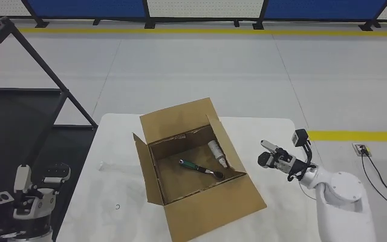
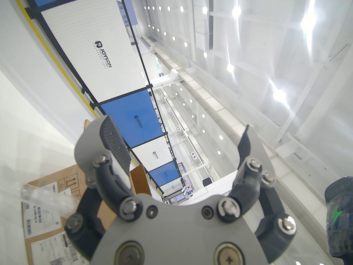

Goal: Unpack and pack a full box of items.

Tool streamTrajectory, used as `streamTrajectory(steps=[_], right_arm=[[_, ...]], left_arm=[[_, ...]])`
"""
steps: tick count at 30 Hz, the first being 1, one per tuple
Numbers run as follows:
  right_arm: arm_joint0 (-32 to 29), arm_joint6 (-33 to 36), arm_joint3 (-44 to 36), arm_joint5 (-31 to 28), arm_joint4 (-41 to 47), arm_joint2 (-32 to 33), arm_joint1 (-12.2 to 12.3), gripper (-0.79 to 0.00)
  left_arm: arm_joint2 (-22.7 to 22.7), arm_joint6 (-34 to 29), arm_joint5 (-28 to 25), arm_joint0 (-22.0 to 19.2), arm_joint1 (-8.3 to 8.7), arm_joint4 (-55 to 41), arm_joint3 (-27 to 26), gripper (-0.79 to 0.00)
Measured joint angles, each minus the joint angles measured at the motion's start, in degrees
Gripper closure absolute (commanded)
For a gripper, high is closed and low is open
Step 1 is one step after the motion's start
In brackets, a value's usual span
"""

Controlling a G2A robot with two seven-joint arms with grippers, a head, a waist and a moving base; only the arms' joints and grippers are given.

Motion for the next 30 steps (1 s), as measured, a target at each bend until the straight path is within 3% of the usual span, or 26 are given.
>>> streamTrajectory(steps=[12, 30], right_arm=[[-0.69, 7.37, 5.85, -4.72, 9.99, -2.69, 1.36, -0.785], [-5.9, 12.36, -0.71, -10.05, 16.66, -8.57, 3.07, -0.785]], left_arm=[[0.0, 0.0, 0.0, 0.0, 0.0, 0.0, 0.0, -0.785], [0.0, 0.0, 0.0, 0.0, 0.0, 0.0, 0.0, -0.785]])
